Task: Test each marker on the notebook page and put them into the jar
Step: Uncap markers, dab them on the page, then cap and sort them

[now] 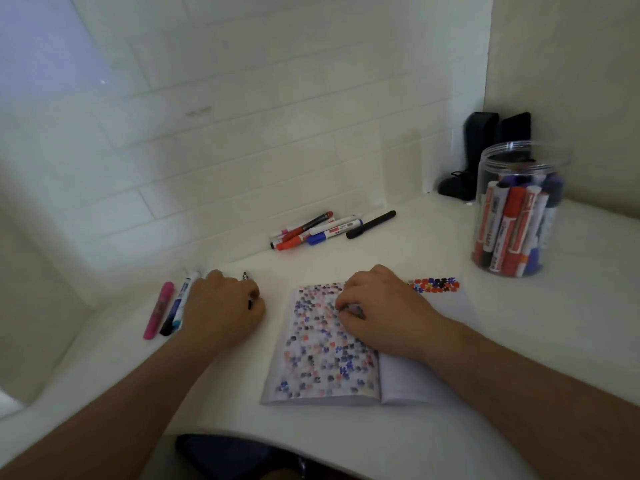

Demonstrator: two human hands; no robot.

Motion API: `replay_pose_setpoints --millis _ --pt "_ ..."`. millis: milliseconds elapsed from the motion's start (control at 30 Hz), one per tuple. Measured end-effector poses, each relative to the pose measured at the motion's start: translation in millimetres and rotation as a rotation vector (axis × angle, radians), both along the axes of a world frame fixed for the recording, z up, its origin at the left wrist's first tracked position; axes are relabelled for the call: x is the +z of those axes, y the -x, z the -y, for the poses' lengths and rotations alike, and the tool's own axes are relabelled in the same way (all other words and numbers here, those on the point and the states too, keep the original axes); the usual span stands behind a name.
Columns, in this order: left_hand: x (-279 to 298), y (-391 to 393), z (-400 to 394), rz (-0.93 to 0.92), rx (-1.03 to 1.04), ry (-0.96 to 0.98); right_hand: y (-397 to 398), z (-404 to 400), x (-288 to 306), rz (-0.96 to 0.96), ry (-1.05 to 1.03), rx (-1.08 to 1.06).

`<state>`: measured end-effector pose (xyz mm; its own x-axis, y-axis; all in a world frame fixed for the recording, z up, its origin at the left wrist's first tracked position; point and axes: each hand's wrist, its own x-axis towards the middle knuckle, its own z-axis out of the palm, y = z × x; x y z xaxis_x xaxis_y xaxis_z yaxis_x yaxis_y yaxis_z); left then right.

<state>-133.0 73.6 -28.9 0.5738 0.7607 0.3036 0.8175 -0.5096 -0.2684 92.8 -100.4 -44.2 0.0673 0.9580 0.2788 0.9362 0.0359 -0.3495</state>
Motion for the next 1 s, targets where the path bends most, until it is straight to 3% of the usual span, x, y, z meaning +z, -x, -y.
replay_pose_setpoints --millis 167,300,433,567,700,1000 --pt "12 -9 -6 -0.055 0.132 -0.020 -4 -1 0 -0.060 -0.017 0.018" --pt "22 -56 -2 0.075 -0.007 0.018 -8 -5 5 -0.093 -0.041 0.009" --pt "19 -113 -8 0.180 -0.159 0.187 -17 -4 6 -0.158 -0.081 -0.011" --pt "10 -163 -20 0.142 -0.295 0.315 -17 -8 -1 -0.061 -0.080 0.025" --pt "6 -208 -40 0.064 -0.277 0.372 -18 -5 -2 -0.047 -0.054 0.049" --pt "-11 -250 -40 0.156 -0.216 0.233 -20 -1 -3 0.003 -0.092 0.095"
